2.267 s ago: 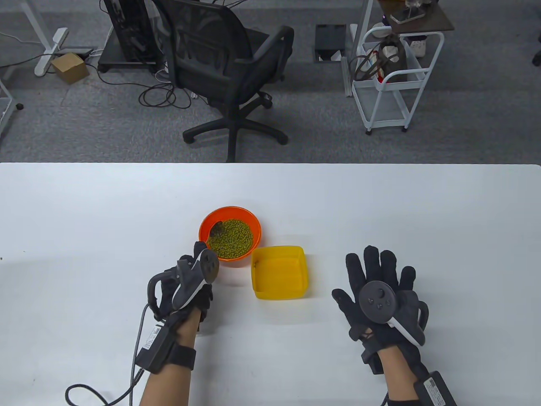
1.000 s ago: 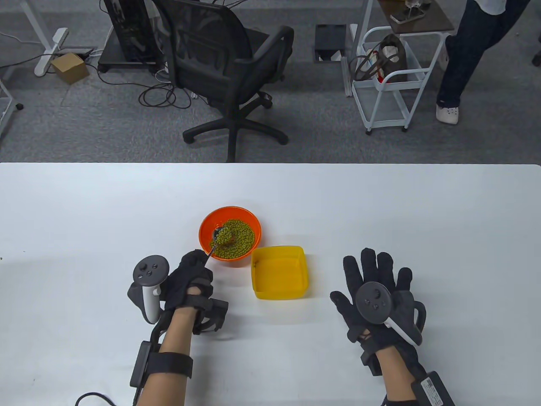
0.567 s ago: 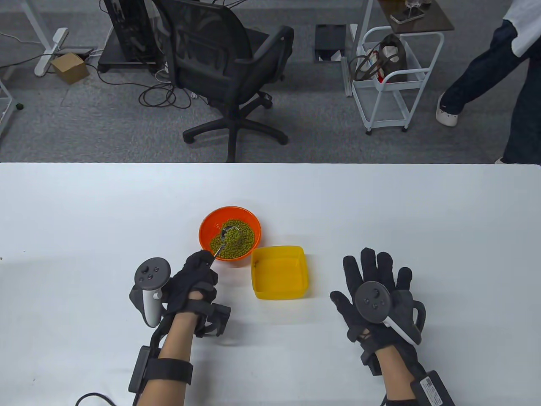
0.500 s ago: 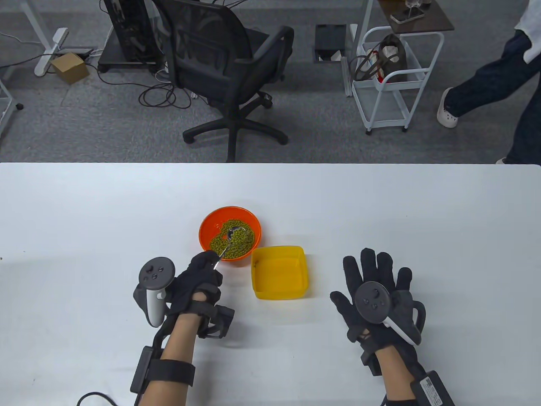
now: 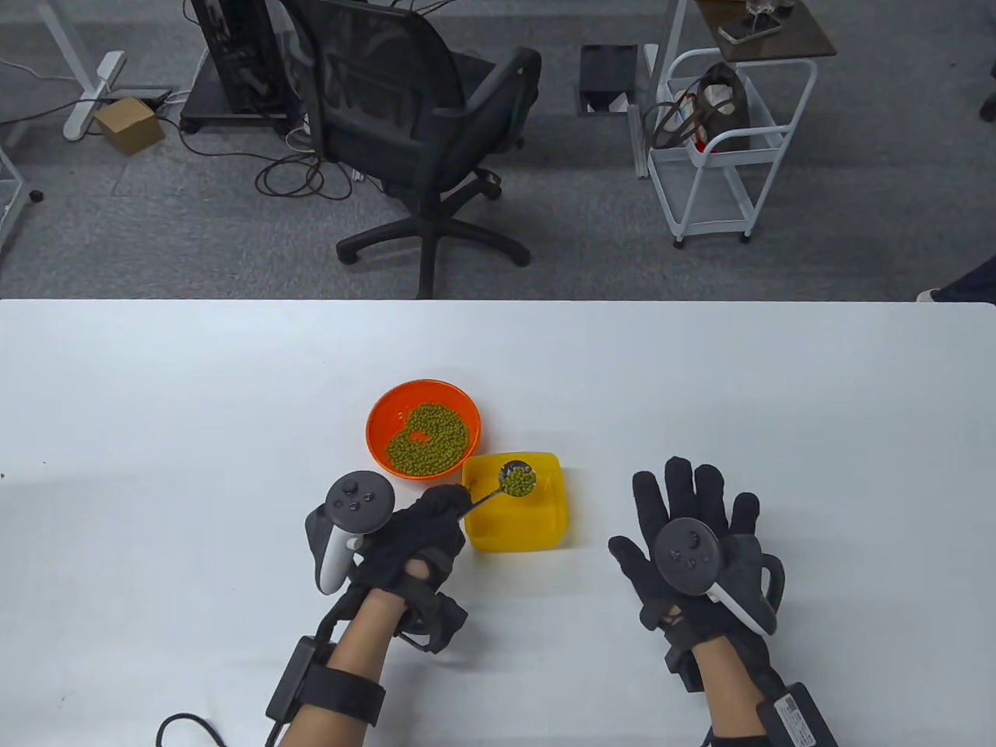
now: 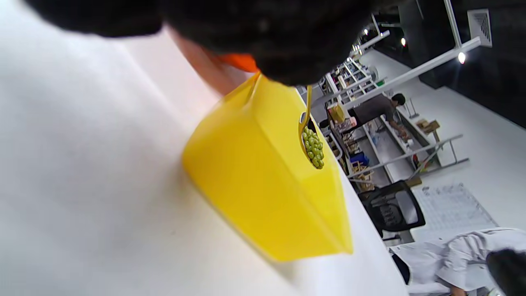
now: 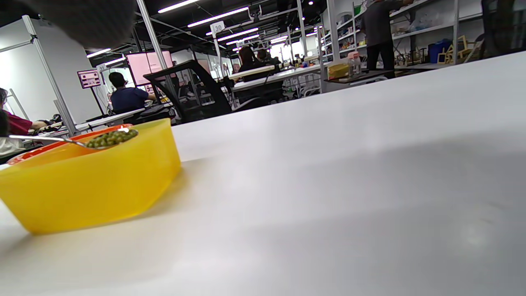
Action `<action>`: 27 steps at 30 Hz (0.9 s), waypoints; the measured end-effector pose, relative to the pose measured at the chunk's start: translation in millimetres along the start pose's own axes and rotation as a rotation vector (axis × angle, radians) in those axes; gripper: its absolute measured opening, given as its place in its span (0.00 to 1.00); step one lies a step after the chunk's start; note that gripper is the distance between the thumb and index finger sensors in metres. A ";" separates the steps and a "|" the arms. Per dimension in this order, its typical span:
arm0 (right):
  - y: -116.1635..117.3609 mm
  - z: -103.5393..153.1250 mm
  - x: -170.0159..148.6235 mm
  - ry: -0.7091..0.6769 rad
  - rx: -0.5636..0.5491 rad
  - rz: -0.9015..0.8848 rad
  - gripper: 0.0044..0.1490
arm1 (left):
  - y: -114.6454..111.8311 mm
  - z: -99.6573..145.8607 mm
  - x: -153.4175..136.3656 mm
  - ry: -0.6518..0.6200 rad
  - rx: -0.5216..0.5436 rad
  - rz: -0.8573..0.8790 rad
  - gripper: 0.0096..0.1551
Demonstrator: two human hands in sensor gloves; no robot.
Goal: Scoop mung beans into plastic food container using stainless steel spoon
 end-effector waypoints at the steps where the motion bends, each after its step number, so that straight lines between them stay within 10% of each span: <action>1: 0.0 0.0 -0.1 0.000 0.001 -0.001 0.52 | -2.6 -0.3 0.6 -0.002 -0.011 -0.011 0.23; 16: 1.0 -0.4 -0.4 -0.003 0.010 -0.003 0.52 | -20.2 -0.9 9.2 -0.054 -0.132 -0.161 0.23; 27: 1.6 -0.7 -0.1 -0.004 0.015 -0.002 0.52 | -21.3 4.9 26.5 -0.270 -0.016 -0.425 0.22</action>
Point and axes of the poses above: the tracker on the back of each hand, its own x axis roughly to the thumb side, its own z axis roughly from the fingertips to the wrist, y = z × x, the point moved 2 cm from there along -z, roughly from the wrist to the fingertips, and after that the axes turned 7 degrees about x, right-handed, at the moved point
